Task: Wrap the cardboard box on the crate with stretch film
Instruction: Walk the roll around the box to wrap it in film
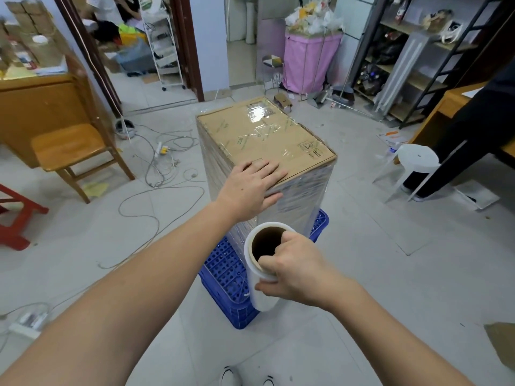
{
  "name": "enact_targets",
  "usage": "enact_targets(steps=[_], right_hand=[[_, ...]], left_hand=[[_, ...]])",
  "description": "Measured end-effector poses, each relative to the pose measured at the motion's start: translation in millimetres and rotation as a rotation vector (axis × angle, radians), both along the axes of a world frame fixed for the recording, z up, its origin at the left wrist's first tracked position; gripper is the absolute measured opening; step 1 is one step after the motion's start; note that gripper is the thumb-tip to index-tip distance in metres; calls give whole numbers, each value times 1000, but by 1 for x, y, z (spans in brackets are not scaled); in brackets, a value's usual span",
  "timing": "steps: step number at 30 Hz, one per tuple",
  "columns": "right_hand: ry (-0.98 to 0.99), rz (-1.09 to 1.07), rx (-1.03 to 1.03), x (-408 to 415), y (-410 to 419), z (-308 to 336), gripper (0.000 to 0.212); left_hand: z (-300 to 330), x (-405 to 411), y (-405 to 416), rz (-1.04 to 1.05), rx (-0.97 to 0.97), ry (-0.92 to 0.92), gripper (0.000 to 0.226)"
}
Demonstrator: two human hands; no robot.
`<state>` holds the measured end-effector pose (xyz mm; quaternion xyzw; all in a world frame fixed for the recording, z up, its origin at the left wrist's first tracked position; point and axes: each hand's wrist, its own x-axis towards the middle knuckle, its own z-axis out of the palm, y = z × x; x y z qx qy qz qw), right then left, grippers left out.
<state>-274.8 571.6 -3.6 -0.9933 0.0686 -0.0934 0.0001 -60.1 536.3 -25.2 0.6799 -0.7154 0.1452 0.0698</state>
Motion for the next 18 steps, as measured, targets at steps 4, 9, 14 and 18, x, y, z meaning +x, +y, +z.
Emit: enact_targets(steps=[4, 9, 14, 18], right_hand=[[66, -28, -26, 4, 1, 13, 48], [190, -205, -83, 8, 28, 12, 50], [107, -493, -46, 9, 42, -3, 52], [12, -667, -52, 15, 37, -1, 56]], left_hand=[[5, -1, 1, 12, 38, 26, 64], [3, 2, 1, -4, 13, 41, 64], [12, 13, -4, -124, 124, 58, 83], [27, 41, -17, -326, 293, 52, 107]])
